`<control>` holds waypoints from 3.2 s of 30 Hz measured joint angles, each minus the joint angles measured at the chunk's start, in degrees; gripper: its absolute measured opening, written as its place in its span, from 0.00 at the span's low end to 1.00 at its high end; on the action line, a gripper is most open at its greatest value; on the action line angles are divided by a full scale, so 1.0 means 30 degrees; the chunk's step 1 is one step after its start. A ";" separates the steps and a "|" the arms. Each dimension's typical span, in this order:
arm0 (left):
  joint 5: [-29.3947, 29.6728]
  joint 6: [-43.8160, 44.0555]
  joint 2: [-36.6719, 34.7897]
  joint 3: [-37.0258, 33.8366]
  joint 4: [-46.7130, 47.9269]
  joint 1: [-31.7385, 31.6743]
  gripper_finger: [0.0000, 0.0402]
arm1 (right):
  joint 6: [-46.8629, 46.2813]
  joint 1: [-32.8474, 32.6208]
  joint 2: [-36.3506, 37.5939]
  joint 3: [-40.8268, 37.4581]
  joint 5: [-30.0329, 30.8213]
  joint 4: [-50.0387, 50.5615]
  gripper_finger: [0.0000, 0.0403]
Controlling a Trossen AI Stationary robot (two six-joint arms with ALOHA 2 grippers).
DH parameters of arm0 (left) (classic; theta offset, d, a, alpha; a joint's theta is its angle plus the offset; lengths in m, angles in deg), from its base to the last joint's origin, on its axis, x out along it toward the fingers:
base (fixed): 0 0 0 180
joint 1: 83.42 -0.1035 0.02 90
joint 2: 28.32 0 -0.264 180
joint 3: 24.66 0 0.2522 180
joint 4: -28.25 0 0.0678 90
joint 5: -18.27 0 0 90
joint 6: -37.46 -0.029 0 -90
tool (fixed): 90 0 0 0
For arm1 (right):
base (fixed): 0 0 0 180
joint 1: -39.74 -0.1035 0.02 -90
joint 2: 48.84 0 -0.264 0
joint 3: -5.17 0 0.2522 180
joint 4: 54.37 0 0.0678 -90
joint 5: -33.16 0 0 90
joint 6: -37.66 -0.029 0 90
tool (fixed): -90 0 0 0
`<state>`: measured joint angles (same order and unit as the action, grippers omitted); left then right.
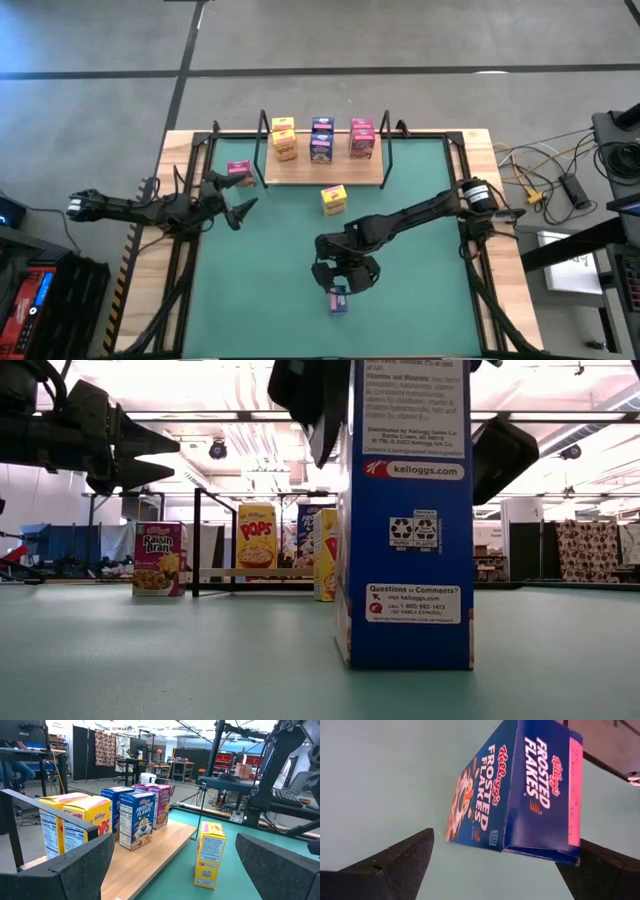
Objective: Stack cereal on shelf
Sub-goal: Put the blue cereal box on the shelf aligned with the other blue cereal boxes
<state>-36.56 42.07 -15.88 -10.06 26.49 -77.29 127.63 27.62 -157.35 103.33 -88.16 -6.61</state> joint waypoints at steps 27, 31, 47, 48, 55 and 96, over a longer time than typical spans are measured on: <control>-0.0009 0.0003 0.0150 0.0000 0.0057 0.0000 1.00 | -0.1527 -0.0417 -0.0111 0.0102 -0.0039 0.0058 0.49; -0.0017 0.0003 0.0150 0.0000 0.0057 -0.0006 1.00 | -0.1530 -0.0428 -0.0103 0.0102 -0.0046 0.0051 0.46; -0.0017 0.0003 0.0150 0.0000 0.0059 -0.0004 1.00 | -0.5758 0.0364 -0.0009 0.0729 0.0966 0.0489 0.44; -0.0017 0.0003 0.0150 0.0000 0.0060 0.0000 1.00 | -0.5950 0.0518 -0.0009 0.0902 0.0981 0.0878 0.44; -0.0017 0.0003 0.0150 0.0000 0.0064 -0.0006 1.00 | -0.9227 0.1977 0.0206 0.2354 0.2011 0.3706 0.44; -0.0020 0.0003 0.0346 0.0000 0.0057 -0.0004 1.00 | -1.5770 0.9761 0.4878 -0.0566 0.4151 0.6942 0.44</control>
<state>-36.62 42.08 -14.84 -10.06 26.66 -77.30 80.32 56.90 -142.71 101.64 -75.71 14.21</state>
